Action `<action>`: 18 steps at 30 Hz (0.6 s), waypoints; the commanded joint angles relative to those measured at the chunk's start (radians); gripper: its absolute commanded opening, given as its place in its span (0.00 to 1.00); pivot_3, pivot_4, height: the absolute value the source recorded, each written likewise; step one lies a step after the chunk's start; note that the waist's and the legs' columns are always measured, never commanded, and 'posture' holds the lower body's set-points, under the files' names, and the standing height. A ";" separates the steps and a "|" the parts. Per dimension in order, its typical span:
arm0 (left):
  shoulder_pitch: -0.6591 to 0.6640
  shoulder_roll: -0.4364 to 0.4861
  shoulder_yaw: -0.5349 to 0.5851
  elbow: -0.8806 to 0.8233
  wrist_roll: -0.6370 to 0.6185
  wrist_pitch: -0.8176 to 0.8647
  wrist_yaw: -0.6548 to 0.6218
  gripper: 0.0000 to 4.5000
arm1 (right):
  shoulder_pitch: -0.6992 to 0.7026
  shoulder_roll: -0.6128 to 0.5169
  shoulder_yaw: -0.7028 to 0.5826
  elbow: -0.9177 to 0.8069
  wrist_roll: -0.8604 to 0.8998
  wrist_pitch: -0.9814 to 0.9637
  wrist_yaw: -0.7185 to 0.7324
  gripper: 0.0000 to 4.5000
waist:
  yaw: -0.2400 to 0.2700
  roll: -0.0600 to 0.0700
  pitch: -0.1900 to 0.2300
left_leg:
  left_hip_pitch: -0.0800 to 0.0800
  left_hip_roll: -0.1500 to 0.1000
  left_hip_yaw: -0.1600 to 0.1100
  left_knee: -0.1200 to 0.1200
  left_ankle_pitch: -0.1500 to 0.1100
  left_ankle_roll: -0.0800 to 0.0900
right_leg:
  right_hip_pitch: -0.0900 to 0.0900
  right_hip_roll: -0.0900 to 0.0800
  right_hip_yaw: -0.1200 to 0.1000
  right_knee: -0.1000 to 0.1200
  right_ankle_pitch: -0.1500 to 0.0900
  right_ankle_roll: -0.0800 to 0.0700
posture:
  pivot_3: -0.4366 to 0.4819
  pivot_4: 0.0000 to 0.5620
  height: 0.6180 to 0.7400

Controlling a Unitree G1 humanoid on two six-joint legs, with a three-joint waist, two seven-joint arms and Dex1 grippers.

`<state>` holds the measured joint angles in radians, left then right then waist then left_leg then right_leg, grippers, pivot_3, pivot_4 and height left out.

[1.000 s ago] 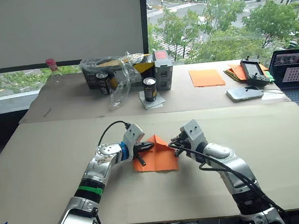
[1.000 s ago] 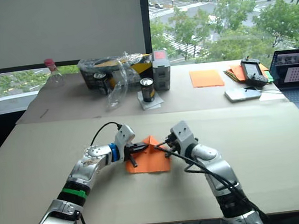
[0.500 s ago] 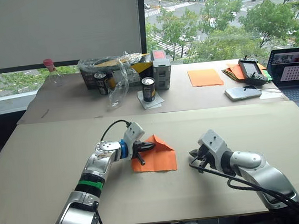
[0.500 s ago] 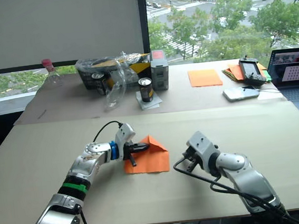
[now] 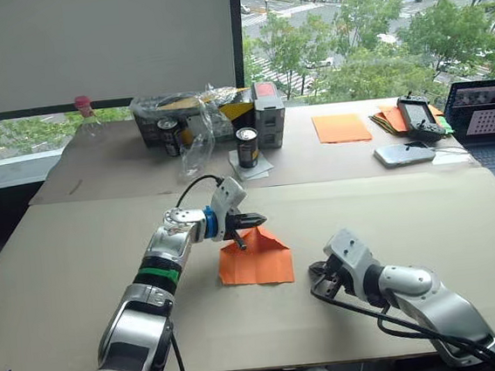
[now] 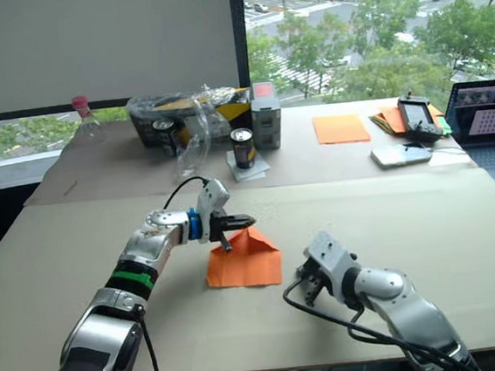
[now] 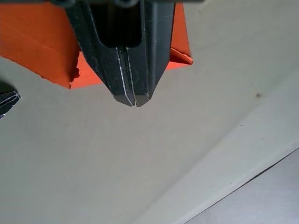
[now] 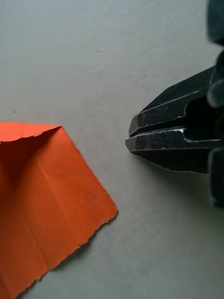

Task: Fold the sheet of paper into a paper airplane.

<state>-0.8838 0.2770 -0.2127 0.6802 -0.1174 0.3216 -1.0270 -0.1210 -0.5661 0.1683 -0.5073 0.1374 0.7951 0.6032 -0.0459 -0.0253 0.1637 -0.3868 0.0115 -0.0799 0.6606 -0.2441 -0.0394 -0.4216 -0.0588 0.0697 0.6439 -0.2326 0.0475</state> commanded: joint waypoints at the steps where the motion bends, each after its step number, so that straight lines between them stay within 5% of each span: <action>1: -0.045 0.024 -0.068 0.046 0.099 -0.064 -0.001 0.00 | -0.020 -0.043 0.052 -0.065 -0.024 -0.043 0.027 0.00 | -0.001 0.000 0.000 | 0.000 0.000 0.000 0.000 0.000 0.000 | 0.000 0.000 0.000 0.000 0.000 0.000 | 0.48 0.27 0.93; 17: 0.032 0.022 -0.077 0.004 0.135 -0.054 -0.008 0.00 | -0.068 -0.002 0.051 -0.078 0.087 0.082 0.034 0.00 | 0.003 0.000 0.000 | 0.001 0.000 0.000 0.000 0.000 0.000 | 0.001 0.000 0.000 0.001 0.000 0.000 | 0.48 0.27 0.93; 18: 0.035 0.022 -0.077 -0.001 0.136 -0.052 -0.008 0.00 | -0.070 0.001 0.046 -0.079 0.095 0.096 0.032 0.06 | 0.004 0.000 0.000 | 0.001 0.000 0.000 0.000 0.000 0.000 | 0.001 0.000 0.000 0.001 0.000 0.000 | 0.48 0.27 0.93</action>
<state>-0.8655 0.3018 -0.2764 0.6882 0.0070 0.2564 -1.0319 -0.1825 -0.5689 0.2492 -0.5573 0.2080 0.8651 0.6405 -0.0424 -0.0256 0.1639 -0.3858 0.0115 -0.0801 0.6609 -0.2441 -0.0393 -0.4205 -0.0590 0.0697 0.6450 -0.2327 0.0477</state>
